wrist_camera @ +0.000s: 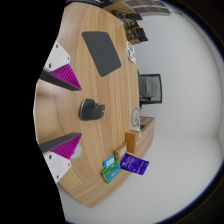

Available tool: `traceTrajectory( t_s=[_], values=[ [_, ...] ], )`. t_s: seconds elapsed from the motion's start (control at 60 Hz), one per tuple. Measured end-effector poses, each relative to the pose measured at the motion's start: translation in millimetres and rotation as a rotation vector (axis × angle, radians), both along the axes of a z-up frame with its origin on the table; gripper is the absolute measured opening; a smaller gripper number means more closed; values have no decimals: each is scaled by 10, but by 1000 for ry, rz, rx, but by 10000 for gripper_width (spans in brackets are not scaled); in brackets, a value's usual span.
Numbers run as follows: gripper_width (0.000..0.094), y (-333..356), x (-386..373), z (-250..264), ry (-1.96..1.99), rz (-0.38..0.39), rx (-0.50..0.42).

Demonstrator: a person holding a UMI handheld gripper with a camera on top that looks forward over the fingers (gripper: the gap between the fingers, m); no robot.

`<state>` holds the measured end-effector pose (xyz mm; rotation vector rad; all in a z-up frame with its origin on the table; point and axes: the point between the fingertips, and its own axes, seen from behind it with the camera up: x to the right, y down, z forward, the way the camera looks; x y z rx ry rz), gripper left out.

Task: Arrange mouse

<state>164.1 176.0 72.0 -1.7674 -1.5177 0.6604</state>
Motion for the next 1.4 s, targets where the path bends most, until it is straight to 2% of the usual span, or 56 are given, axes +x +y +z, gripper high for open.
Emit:
traceTrajectory(
  t_s=[0.45,0.683,0.717,0.767,0.8,0.85,0.917,1.05,1.117,1.2,1.283,1.367,1.4],
  values=[
    [862,154,-657,-637,-26,27,-34],
    [860,176,-1080,-839,-14,23,-87],
    [829,181,-1117,-862,-16,17,-100],
    [713,158,-1172,-874,-10,19,-125],
    [691,171,-1200,-862,1,15,-133],
    [582,214,-1223,-851,6,7,-127],
    [496,197,-1237,-841,15,-10,-150],
    [314,219,-1239,-830,1,10,-79],
    [279,224,-1235,-821,-5,-3,-84],
    [276,191,-1225,-779,-10,-27,-139],
    [276,252,-1214,-569,4,-55,-94],
    [276,170,-1250,-272,19,-49,-85],
    [277,95,-1287,-133,24,-23,-71]
  ],
)
